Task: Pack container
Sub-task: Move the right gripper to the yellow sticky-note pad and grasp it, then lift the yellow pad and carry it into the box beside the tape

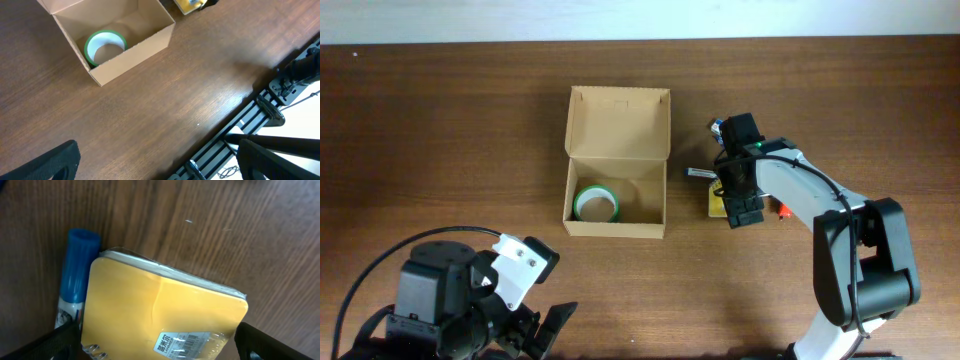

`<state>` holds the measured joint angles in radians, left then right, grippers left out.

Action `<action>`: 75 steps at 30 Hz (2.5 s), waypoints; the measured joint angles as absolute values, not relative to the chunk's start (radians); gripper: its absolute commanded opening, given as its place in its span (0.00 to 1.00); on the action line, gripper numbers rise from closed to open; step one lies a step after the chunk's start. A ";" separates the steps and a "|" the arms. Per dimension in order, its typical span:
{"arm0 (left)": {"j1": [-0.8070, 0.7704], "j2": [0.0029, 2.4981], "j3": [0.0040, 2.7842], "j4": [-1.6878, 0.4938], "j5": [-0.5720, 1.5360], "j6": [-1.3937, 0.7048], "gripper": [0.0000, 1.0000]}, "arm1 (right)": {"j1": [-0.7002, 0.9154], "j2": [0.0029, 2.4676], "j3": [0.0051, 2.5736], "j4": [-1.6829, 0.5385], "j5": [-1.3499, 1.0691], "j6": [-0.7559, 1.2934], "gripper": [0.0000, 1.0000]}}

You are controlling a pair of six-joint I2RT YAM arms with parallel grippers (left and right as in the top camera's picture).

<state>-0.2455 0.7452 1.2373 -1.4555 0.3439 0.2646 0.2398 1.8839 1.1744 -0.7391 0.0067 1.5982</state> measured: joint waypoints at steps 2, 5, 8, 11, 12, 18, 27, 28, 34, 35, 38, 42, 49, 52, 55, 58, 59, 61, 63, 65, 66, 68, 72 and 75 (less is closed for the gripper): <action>-0.245 0.745 1.237 -1.456 0.344 0.265 1.00 | 0.240 1.884 1.174 -0.739 0.007 1.598 0.99; -0.245 0.745 1.237 -1.456 0.344 0.265 1.00 | 0.240 1.885 1.174 -0.737 0.007 1.598 0.99; -0.245 0.745 1.237 -1.456 0.344 0.265 1.00 | 0.240 1.891 1.174 -0.736 0.011 1.598 0.99; -0.245 0.745 1.237 -1.456 0.344 0.265 1.00 | 0.240 1.901 1.174 -0.738 0.011 1.597 0.99; -0.245 0.745 1.237 -1.456 0.344 0.265 1.00 | 0.240 1.901 1.174 -0.739 0.010 1.597 0.99; -0.245 0.745 1.237 -1.456 0.344 0.265 1.00 | 0.240 1.901 1.174 -0.744 0.010 1.599 1.00; -0.245 0.745 1.237 -1.456 0.344 0.265 1.00 | 0.240 1.901 1.174 -0.744 0.011 1.599 0.84; -0.245 0.745 1.237 -1.456 0.344 0.265 1.00 | 0.240 1.901 1.174 -0.744 0.010 1.600 0.83; -0.245 0.745 1.237 -1.456 0.344 0.265 0.99 | 0.240 1.901 1.174 -0.748 0.007 1.600 0.73; -0.245 0.745 1.237 -1.456 0.344 0.265 1.00 | 0.240 1.901 1.174 -0.748 0.006 1.601 0.72; -0.245 0.745 1.237 -1.456 0.344 0.265 1.00 | 0.240 1.901 1.174 -0.751 0.002 1.600 0.70; -0.245 0.745 1.237 -1.456 0.344 0.265 0.99 | 0.240 1.901 1.174 -0.756 -0.018 1.597 0.64; -0.245 0.745 1.237 -1.456 0.344 0.265 1.00 | 0.240 1.901 1.204 -0.824 -0.101 1.556 0.61; -0.245 0.745 1.237 -1.456 0.344 0.265 0.99 | 0.240 1.900 1.242 -0.875 -0.127 1.526 0.61; -0.245 0.745 1.237 -1.456 0.344 0.265 0.99 | 0.240 1.889 1.293 -0.927 -0.141 1.486 0.61; -0.245 0.745 1.237 -1.456 0.344 0.265 1.00 | 0.240 1.849 1.361 -0.970 -0.150 1.435 0.60; -0.245 0.745 1.237 -1.456 0.344 0.265 1.00 | 0.240 1.833 1.384 -0.983 -0.152 1.420 0.60; -0.245 0.745 1.237 -1.456 0.344 0.265 1.00 | 0.240 1.799 1.429 -1.002 -0.153 1.387 0.59; -0.245 0.745 1.237 -1.456 0.344 0.265 1.00 | 0.240 1.768 1.467 -1.014 -0.159 1.356 0.55; -0.245 0.745 1.237 -1.456 0.344 0.265 0.99 | 0.240 1.745 1.492 -1.023 -0.168 1.326 0.54; -0.245 0.745 1.237 -1.456 0.344 0.265 1.00 | 0.240 1.735 1.502 -1.025 -0.177 1.308 0.55; -0.245 0.745 1.237 -1.456 0.344 0.265 1.00 | 0.243 1.719 1.511 -1.025 -0.194 1.278 0.54; -0.245 0.745 1.237 -1.456 0.344 0.265 1.00 | 0.270 1.708 1.512 -1.026 -0.216 1.214 0.49; -0.245 0.745 1.237 -1.456 0.344 0.265 1.00 | 0.320 1.708 1.512 -1.025 -0.217 1.170 0.49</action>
<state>-0.2455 0.7452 1.2373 -1.4555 0.3439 0.2646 0.3199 1.7081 1.5124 -1.0248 -0.2173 1.1702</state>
